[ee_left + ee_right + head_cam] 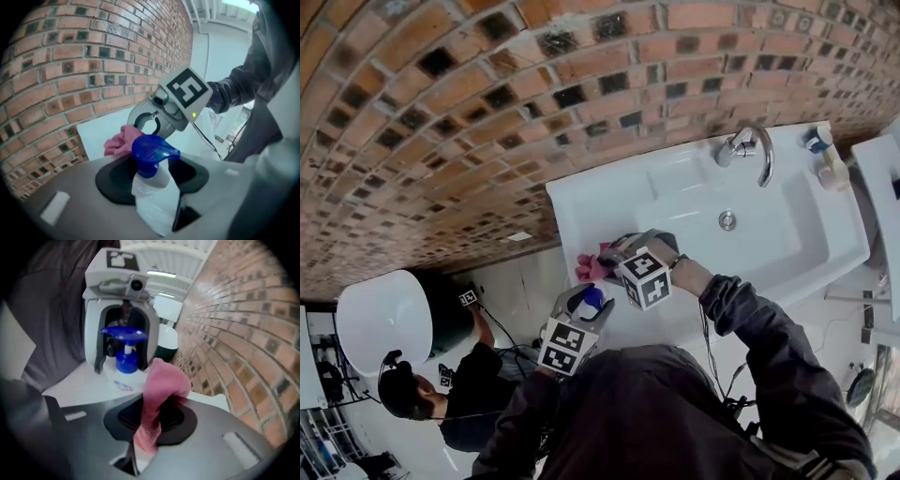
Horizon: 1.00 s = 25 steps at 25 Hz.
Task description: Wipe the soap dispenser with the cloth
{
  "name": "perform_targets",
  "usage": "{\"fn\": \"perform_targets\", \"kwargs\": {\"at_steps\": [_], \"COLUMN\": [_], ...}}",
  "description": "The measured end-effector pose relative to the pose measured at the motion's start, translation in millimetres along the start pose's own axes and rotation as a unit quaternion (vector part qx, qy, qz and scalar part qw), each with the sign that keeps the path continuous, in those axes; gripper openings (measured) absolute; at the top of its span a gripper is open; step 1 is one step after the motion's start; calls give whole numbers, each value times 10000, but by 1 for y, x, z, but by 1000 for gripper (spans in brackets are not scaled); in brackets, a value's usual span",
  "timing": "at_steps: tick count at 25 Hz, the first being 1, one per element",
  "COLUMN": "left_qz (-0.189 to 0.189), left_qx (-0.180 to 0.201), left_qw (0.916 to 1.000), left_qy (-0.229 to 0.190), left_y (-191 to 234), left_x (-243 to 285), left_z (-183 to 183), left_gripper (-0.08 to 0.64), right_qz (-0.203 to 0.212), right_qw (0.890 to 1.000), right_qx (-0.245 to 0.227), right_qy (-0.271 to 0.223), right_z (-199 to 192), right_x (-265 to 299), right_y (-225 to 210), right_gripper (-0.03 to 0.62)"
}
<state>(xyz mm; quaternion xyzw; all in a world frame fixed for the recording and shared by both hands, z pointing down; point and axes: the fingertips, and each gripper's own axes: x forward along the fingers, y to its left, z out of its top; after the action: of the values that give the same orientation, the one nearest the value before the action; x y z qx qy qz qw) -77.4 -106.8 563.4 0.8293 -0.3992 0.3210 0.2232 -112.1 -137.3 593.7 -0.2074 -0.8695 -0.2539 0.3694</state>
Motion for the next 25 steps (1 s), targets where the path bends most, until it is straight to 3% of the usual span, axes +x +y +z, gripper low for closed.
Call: {"fn": "perform_targets", "kwargs": {"at_steps": [3,5,7,11,13,15,17,19,22,25], "left_qz": [12,73,133,197,209,218,221,227,313,449], "left_qx": [38,56,88,-15,8,30,-19,-96,-162,-276], "left_qw": [10000,10000,9999,9998,9998,9998,9998,9997,9993,9984], "left_qy": [27,30,63,2,3,5,-12,-50,-114,-213], "left_y": [1,3,4,5,4,4,4,5,8,7], "left_x": [0,0,0,0,0,0,-1,-3,-10,-23], "left_z": [0,0,1,-1,-2,-1,-1,-2,-8,-16], "left_gripper": [213,149,149,149,149,149,159,209,233,233], "right_qz": [339,481,502,474,216,-260,-653,-880,-1133,-1341], "right_qw": [9940,9883,9819,9658,9674,9805,9910,9912,9754,9427], "right_qx": [-909,-1259,-1581,-2065,-1994,-1380,-360,591,1877,3008], "right_qy": [507,720,914,1495,1544,1372,1108,795,243,-532], "right_z": [-15,-25,-34,-49,-48,-43,-35,-27,-16,-2], "right_x": [20,32,42,51,52,47,29,6,-27,-56], "right_y": [17,25,30,37,33,20,7,4,11,20], "right_gripper": [57,57,57,55,57,57,57,57,57,57]}}
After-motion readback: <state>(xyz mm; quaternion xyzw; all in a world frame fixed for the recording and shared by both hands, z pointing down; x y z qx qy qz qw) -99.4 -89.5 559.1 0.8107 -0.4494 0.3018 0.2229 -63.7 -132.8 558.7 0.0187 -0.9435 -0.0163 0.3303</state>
